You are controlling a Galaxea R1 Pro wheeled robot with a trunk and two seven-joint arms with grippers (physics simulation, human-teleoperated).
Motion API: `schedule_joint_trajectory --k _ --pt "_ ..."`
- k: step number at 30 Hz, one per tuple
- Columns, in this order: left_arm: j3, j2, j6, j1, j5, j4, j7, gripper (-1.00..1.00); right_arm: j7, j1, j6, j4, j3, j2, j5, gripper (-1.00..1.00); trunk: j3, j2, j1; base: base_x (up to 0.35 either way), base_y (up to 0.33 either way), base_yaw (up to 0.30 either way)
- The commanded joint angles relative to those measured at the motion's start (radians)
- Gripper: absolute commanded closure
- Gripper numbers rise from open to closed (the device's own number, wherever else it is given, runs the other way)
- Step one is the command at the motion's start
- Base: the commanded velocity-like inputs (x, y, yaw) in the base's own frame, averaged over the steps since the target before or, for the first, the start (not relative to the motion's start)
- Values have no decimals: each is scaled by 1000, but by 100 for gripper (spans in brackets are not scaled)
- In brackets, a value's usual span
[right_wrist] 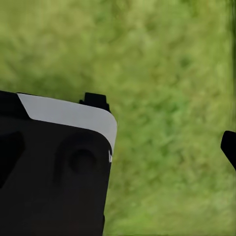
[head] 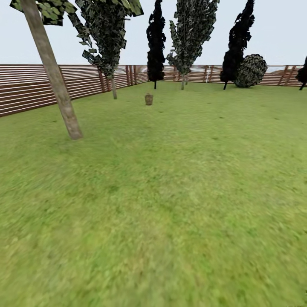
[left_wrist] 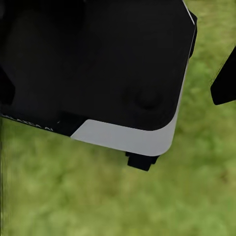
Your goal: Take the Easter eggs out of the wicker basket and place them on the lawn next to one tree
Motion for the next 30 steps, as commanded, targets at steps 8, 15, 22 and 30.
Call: schedule_joint_trajectory --k 8,15,22,30 --pt "3 0 1 -1 4 1 -1 -100 -6 -1 0 3 4 1 7 -100 -10 -1 1 325 0 -89" --pt "3 0 1 -1 4 1 0 -100 -6 -1 0 3 4 2 7 -100 -21 -1 1 325 0 -2" --pt "3 -1 1 -1 3 1 0 -100 -6 -1 0 2 4 2 7 -100 -28 -1 1 325 -42 0" --pt "3 -1 1 -1 3 1 0 -100 -6 -1 0 2 4 1 7 -100 -29 -1 1 325 -138 -39"
